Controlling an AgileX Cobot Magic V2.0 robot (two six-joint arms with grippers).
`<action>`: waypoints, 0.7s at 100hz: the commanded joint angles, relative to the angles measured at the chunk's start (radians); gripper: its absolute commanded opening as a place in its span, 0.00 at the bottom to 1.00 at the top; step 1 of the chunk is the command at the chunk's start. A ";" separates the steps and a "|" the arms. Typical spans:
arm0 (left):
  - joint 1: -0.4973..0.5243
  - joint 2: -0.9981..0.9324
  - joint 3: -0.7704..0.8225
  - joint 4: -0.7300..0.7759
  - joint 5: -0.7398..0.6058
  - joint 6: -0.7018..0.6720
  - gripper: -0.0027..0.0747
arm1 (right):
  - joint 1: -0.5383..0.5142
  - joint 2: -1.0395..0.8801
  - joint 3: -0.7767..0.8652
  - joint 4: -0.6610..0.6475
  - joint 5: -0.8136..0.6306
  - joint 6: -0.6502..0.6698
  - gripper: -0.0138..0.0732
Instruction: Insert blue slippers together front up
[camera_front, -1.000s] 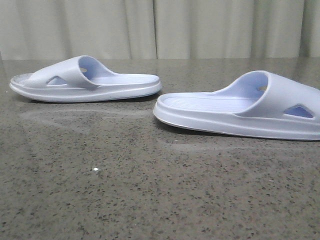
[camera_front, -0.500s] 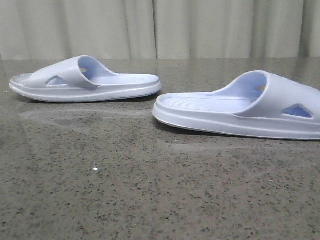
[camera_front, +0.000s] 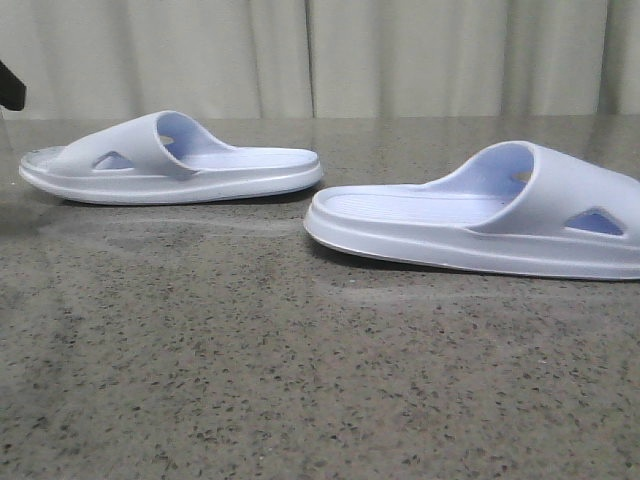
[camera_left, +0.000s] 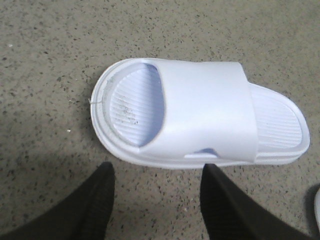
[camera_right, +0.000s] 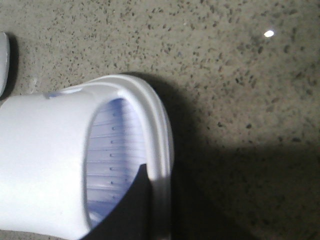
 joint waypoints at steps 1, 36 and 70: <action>-0.003 0.020 -0.058 -0.097 0.008 0.043 0.48 | -0.007 -0.016 -0.026 0.032 0.003 -0.020 0.04; 0.145 0.102 -0.086 -0.270 0.082 0.155 0.48 | -0.007 -0.016 -0.026 0.032 -0.003 -0.020 0.04; 0.187 0.233 -0.086 -0.478 0.256 0.327 0.48 | -0.007 -0.016 -0.026 0.032 -0.017 -0.020 0.04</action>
